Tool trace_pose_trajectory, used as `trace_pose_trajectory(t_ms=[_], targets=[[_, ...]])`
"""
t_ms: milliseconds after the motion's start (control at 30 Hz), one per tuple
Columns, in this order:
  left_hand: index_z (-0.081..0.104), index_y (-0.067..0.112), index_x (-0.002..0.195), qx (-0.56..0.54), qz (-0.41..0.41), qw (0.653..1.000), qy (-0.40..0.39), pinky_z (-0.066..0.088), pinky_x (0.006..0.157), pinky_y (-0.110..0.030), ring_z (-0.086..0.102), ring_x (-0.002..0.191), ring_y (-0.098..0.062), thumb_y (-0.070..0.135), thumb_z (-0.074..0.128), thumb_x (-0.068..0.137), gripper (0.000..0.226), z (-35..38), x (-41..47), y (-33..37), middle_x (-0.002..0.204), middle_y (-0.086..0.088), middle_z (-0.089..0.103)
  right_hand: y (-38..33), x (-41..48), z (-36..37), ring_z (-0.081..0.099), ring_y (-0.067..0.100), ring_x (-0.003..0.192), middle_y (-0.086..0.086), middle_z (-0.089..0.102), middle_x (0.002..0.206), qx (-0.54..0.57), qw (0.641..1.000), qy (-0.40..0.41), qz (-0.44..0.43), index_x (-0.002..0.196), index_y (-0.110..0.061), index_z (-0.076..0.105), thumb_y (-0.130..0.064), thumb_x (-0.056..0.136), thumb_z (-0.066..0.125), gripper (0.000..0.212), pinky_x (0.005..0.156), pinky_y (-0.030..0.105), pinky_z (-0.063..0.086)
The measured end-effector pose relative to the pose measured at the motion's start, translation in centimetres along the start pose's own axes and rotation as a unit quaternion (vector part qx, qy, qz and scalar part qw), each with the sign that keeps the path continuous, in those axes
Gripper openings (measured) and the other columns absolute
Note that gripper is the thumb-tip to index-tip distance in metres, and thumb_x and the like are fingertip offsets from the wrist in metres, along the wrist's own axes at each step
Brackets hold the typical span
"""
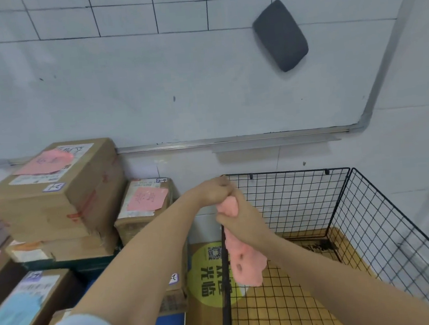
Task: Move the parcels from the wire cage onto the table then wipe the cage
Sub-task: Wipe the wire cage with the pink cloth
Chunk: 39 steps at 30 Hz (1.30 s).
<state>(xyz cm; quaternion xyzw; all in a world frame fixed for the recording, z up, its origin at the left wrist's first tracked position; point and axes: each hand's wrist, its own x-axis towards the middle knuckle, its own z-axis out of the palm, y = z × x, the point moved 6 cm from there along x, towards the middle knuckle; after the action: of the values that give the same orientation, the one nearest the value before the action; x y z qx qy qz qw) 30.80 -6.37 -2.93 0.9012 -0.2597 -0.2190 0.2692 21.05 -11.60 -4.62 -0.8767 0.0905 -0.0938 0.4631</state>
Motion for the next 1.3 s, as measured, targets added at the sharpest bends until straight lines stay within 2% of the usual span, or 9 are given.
trace_pose_trajectory(t_ms=[67,167,333,467,567,667,1000,1133,1300], targets=[[0.048,-0.001,0.133,-0.041,-0.021,0.999,-0.011,0.019,0.104,-0.023,0.027,0.139,-0.025,0.021,0.032,0.103,0.040,0.8,0.3,-0.3,0.142,-0.014,0.038,0.3,-0.8,0.2,0.060,0.019,0.073,0.003,0.064,0.093,-0.023,1.000,-0.006,-0.012,0.132,-0.035,0.031,-0.025,0.083,0.060,0.058,0.059,0.027,0.047],[0.023,0.008,0.149,-0.047,0.021,0.998,-0.041,0.006,0.115,-0.025,0.005,0.147,-0.016,0.029,0.039,0.101,0.055,1.9,0.3,-0.5,0.160,-0.001,-0.001,0.3,-0.8,0.1,0.053,0.018,0.071,0.004,0.057,0.085,-0.064,0.998,-0.009,-0.015,0.121,-0.031,0.037,-0.029,0.080,0.061,0.047,0.058,0.028,0.044],[0.000,0.014,0.152,-0.085,0.027,0.994,-0.069,0.007,0.119,-0.033,0.002,0.147,-0.014,0.044,0.043,0.097,0.076,2.6,0.7,-0.6,0.157,0.007,-0.020,-1.0,-3.0,0.2,0.052,0.017,0.081,0.000,0.054,0.090,-0.155,0.986,-0.021,-0.062,0.114,-0.027,0.044,-0.036,0.085,0.059,0.035,0.062,0.027,0.041],[0.008,0.014,0.153,0.029,0.029,0.999,-0.035,0.008,0.119,-0.035,0.004,0.147,-0.018,0.060,0.038,0.093,0.081,3.1,0.9,-0.9,0.153,0.005,-0.032,-1.9,-5.6,0.2,0.054,0.018,0.082,0.000,0.052,0.091,-0.200,0.977,-0.017,-0.077,0.117,-0.026,0.041,-0.038,0.088,0.056,0.035,0.069,0.029,0.048],[0.015,0.016,0.152,0.095,0.033,0.994,0.033,0.008,0.119,-0.044,0.004,0.147,-0.021,0.064,0.031,0.092,0.078,3.0,0.6,-0.9,0.156,0.000,-0.026,-2.7,-7.8,0.4,0.049,0.014,0.078,-0.007,0.046,0.081,-0.212,0.974,-0.017,-0.082,0.119,-0.023,0.042,-0.037,0.091,0.055,0.034,0.072,0.029,0.048],[0.012,0.011,0.152,0.166,0.037,0.983,0.073,0.005,0.118,-0.050,-0.004,0.147,-0.020,0.064,0.025,0.093,0.081,2.8,-0.1,-0.4,0.159,-0.003,-0.017,-3.3,-10.1,0.5,0.053,0.017,0.086,-0.001,0.051,0.094,-0.223,0.972,-0.025,-0.065,0.121,-0.026,0.041,-0.040,0.091,0.054,0.036,0.076,0.032,0.049],[0.007,0.001,0.150,0.157,0.039,0.986,0.035,0.008,0.119,-0.045,-0.014,0.146,-0.025,0.054,0.049,0.090,0.090,5.2,-4.8,-0.2,0.155,-0.012,-0.024,-4.2,-13.0,1.2,0.055,0.015,0.074,-0.004,0.050,0.087,-0.227,0.973,0.012,-0.035,0.129,-0.024,0.039,-0.035,0.094,0.054,0.040,0.067,0.033,0.053],[0.012,0.002,0.150,0.145,0.036,0.988,0.035,0.009,0.119,-0.043,-0.013,0.146,-0.027,0.049,0.057,0.088,0.090,6.0,-6.4,-0.8,0.155,-0.013,-0.025,-4.5,-15.0,1.8,0.057,0.022,0.083,0.005,0.053,0.102,-0.251,0.968,0.008,-0.027,0.129,-0.024,0.034,-0.034,0.093,0.052,0.042,0.074,0.041,0.055],[0.013,0.003,0.150,0.145,0.051,0.985,0.073,0.007,0.120,-0.039,-0.013,0.146,-0.027,0.055,0.052,0.088,0.089,5.9,-7.8,-1.4,0.157,-0.014,-0.016,-5.2,-18.2,2.2,0.057,0.024,0.086,0.003,0.052,0.102,-0.254,0.967,0.009,-0.013,0.127,-0.030,0.034,-0.035,0.090,0.053,0.042,0.075,0.042,0.053]])
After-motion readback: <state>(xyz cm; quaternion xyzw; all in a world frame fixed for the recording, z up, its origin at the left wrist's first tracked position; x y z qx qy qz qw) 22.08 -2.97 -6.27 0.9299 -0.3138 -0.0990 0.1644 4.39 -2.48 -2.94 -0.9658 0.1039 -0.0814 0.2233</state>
